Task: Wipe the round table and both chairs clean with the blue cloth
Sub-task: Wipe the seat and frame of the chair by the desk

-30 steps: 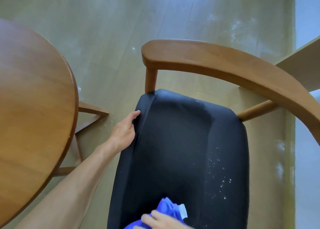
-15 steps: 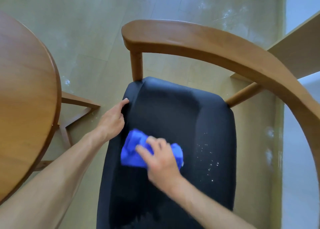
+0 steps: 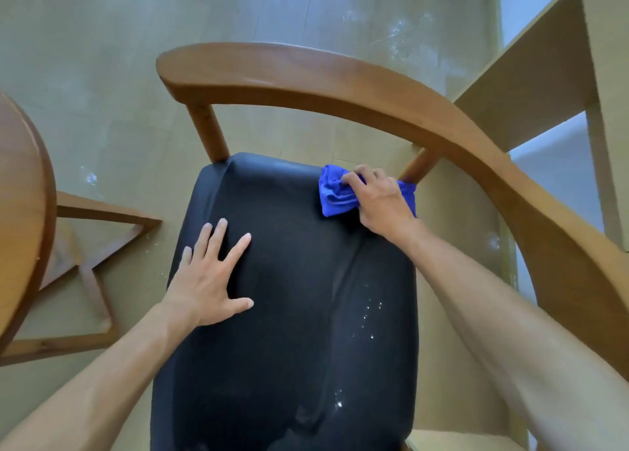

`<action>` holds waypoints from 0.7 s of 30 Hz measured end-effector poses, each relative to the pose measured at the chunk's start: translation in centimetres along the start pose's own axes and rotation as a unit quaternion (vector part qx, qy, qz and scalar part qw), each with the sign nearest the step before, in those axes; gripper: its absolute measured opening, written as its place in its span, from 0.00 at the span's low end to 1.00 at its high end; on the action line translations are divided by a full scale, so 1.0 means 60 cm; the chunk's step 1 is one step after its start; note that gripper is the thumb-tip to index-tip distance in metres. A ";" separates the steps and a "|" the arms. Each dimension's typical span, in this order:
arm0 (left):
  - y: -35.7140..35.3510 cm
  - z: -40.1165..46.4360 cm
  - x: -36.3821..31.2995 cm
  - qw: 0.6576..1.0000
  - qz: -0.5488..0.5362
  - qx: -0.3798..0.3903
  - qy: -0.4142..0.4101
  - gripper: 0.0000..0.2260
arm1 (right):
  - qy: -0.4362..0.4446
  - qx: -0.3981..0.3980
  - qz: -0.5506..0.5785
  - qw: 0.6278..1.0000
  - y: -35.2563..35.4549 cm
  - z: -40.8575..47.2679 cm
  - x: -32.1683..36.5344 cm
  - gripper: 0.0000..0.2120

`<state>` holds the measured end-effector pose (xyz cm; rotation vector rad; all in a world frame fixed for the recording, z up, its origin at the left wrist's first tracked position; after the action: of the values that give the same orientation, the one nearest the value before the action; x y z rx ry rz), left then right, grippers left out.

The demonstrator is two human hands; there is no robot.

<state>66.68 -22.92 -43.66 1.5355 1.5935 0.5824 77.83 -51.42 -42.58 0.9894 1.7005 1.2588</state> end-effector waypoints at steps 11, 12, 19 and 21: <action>-0.002 0.002 -0.006 0.999 -0.029 0.033 0.022 0.51 | 0.294 0.119 0.049 0.947 -0.047 -0.419 0.140 0.20; -0.002 0.002 -0.005 0.999 -0.030 0.029 0.019 0.51 | 0.323 0.133 0.037 0.936 -0.048 -0.422 0.137 0.21; -0.017 0.009 0.006 1.000 -0.026 0.001 -0.002 0.51 | -0.066 -0.023 0.083 0.994 -0.030 -0.167 0.007 0.26; -0.022 0.011 0.008 1.000 -0.025 -0.006 -0.006 0.51 | -0.235 -0.017 0.102 0.966 -0.032 -0.093 -0.027 0.28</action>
<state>66.49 -22.81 -45.16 1.4832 1.6133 0.5527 73.11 -55.28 -43.10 1.3451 1.2293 1.0649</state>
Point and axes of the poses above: each hand's wrist, its own z-axis towards the middle knuckle, its own y-axis out of the back of the hand, x = y × z, the point moved 1 cm from there along z, towards the middle knuckle, and after that the axes turned 10 degrees about -z, right-handed, at the moved point
